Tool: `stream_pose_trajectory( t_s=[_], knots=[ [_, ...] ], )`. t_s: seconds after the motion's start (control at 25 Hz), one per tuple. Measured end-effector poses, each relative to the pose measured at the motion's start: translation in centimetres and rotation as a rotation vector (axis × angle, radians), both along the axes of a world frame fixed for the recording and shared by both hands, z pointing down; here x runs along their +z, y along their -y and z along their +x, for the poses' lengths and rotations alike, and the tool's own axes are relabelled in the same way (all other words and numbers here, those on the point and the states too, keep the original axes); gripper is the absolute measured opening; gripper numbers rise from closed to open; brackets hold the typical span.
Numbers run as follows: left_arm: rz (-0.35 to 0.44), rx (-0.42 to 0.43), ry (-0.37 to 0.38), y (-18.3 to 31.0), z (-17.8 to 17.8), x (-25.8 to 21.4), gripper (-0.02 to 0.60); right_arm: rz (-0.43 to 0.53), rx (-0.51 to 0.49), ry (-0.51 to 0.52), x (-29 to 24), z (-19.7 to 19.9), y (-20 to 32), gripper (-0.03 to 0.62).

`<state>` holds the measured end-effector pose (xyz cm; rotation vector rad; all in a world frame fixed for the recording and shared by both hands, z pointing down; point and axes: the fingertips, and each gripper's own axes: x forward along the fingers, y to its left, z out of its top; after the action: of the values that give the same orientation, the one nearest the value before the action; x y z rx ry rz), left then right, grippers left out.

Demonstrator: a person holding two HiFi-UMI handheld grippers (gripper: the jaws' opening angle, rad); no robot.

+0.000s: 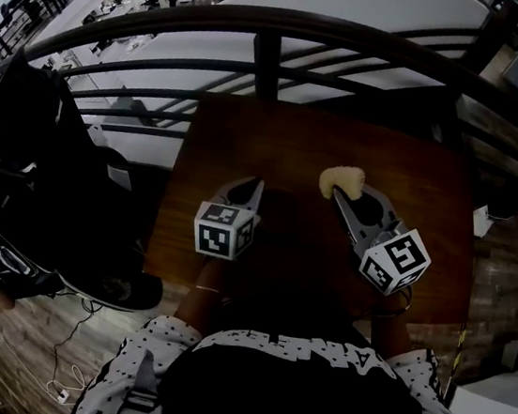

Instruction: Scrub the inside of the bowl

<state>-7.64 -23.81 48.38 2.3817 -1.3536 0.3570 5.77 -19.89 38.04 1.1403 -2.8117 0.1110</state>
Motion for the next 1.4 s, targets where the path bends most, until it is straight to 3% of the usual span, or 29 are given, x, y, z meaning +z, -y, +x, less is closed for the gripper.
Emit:
stream_pose_trajectory(
  t_s=[0.24,0.8,1.4],
  knots=[
    [0.058,0.024,-0.027,0.1,0.8,-3.5,0.014,0.001,0.008,0.001,-0.1,0.0,0.4,0.06],
    [0.253,0.074,0.026,-1.3,2.5,-10.6,0.015,0.024,0.02,0.019,-0.6,0.5,0.5,0.06],
    [0.312,0.089,0.025,-1.9,3.4,-13.1,0.015,0.042,0.043,0.04,-1.1,1.4,0.9,0.06]
  ],
)
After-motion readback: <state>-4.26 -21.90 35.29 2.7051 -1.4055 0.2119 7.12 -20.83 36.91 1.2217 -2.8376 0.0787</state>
